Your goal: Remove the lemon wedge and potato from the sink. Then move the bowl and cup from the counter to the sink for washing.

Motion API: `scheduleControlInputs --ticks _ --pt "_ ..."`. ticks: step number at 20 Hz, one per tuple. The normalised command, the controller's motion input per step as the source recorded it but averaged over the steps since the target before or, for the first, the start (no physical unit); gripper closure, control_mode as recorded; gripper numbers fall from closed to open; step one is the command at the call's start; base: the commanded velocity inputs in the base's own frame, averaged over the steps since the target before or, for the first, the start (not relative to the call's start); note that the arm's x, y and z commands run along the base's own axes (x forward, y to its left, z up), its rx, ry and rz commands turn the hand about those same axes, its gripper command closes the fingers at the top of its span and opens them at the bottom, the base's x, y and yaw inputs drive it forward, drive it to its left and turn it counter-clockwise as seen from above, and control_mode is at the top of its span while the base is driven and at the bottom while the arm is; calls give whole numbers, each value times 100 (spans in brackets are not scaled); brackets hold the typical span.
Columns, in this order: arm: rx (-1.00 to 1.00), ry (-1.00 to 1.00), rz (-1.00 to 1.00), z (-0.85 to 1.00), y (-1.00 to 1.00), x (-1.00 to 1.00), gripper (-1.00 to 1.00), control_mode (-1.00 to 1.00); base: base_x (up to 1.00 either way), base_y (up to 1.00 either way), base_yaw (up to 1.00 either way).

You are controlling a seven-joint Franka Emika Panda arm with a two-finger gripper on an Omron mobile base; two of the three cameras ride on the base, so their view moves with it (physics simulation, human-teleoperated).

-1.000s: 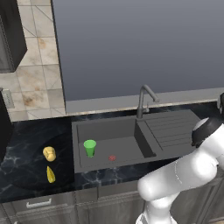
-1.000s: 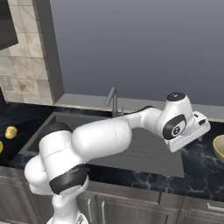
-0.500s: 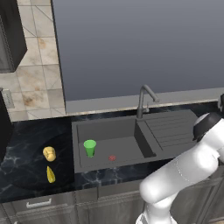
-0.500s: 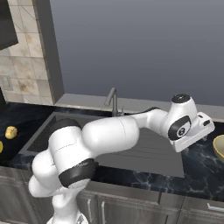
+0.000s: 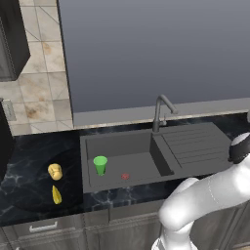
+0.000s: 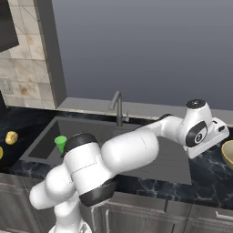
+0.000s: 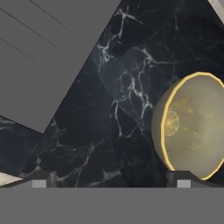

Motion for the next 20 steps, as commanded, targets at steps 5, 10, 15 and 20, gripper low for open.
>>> scheduleControlInputs --ticks 5,10,15,20 --pt "0 0 0 -13 -17 16 -100 -100 0 0 0" --pt "0 0 -1 -14 -12 11 -100 -100 0 0 0" --pt "0 0 -2 -12 -15 9 -100 -100 0 0 0" --pt "0 0 -3 -9 -18 10 -100 -100 0 0 0"
